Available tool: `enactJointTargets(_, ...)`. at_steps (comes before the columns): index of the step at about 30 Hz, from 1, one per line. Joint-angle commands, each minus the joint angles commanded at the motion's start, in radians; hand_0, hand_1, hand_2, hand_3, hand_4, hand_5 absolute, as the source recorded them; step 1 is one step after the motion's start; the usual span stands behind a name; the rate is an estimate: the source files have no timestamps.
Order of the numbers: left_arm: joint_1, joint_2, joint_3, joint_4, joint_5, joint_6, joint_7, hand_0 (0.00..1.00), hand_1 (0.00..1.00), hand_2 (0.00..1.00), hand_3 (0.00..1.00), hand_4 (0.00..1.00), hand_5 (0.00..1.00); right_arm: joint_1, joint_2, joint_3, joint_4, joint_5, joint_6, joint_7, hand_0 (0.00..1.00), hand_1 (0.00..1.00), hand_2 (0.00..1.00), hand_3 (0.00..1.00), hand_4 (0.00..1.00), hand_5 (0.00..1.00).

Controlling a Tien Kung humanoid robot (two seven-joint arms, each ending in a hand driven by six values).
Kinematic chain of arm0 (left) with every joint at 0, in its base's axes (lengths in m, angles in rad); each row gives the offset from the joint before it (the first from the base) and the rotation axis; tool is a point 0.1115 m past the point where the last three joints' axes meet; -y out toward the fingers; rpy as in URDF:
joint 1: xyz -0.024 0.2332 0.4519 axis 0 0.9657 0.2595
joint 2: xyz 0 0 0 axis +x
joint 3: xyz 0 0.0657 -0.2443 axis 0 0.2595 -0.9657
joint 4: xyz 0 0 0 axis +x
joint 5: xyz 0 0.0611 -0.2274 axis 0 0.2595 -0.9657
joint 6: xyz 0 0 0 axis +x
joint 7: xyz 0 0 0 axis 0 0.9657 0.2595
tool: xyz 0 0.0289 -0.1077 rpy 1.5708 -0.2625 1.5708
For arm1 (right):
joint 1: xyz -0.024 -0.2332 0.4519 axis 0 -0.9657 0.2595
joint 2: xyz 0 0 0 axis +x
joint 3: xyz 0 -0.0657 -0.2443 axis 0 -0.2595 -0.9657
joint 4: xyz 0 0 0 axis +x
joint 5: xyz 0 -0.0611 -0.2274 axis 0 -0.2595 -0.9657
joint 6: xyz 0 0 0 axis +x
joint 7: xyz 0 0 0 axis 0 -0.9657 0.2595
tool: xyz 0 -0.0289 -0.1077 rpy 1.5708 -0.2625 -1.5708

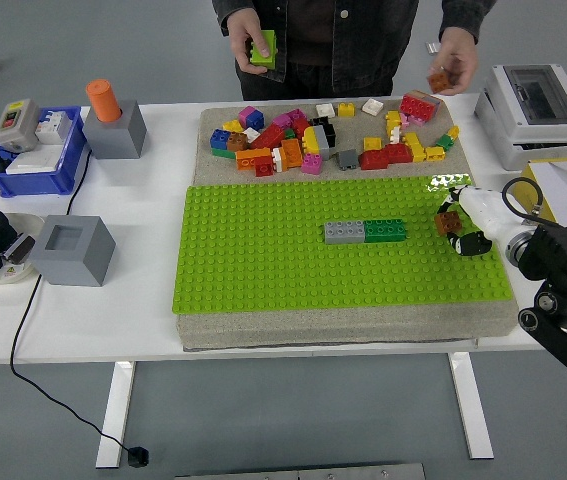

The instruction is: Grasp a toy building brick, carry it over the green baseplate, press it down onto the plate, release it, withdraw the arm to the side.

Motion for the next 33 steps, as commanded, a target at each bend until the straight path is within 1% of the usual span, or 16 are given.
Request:
enactJointTargets(7,0.000,-0.001,0.001,0.000,-0.001,0.000,0.000,0.656,0.637,0.634,0.640,0.702,0.234,0.009,0.058,0.008,-0.036,0.016,-0.009,0.008,0.802,0.859,0.919,0.560,0.633,0.002)
enactJointTargets(13,0.000,-0.001,0.004,0.000,-0.003,0.000,-0.002,0.656,0.638,0.634,0.640,0.702,0.234,0.015,0.089,0.008,-0.072,0.025,-0.017,0.014,0.800,0.854,0.917,0.572,0.628,0.002)
enactJointTargets(16,0.001,-0.002,0.004,0.000,-0.004,0.000,-0.002,0.656,0.638,0.634,0.640,0.702,0.234,0.014,0.094,0.006,-0.080,0.027,-0.018,0.015,0.800,0.854,0.917,0.572,0.628,0.002)
enactJointTargets(17,0.001,-0.001,0.003,0.000,-0.004,0.000,-0.002,0.656,0.638,0.635,0.640,0.702,0.234,0.014,0.095,0.006,-0.081,0.028,-0.019,0.016,0.800,0.852,0.915,0.585,0.605,0.002)
enactJointTargets(22,0.000,-0.002,0.002,0.000,-0.002,0.000,-0.003,0.656,0.638,0.635,0.640,0.702,0.234,0.013,0.103,0.012,-0.086,0.029,-0.023,0.019,0.800,0.852,0.915,0.585,0.605,0.002)
enactJointTargets(23,0.000,-0.002,0.001,0.000,-0.001,0.000,-0.003,0.656,0.638,0.635,0.639,0.702,0.235,0.013,0.105,0.014,-0.087,0.029,-0.024,0.019,0.798,0.850,0.911,0.591,0.589,0.002)
enactJointTargets(33,0.001,-0.002,0.001,0.000,-0.001,-0.001,-0.003,0.656,0.638,0.634,0.639,0.701,0.233,0.010,0.115,0.026,-0.091,0.028,-0.030,0.024,0.796,0.851,0.910,0.595,0.582,0.002)
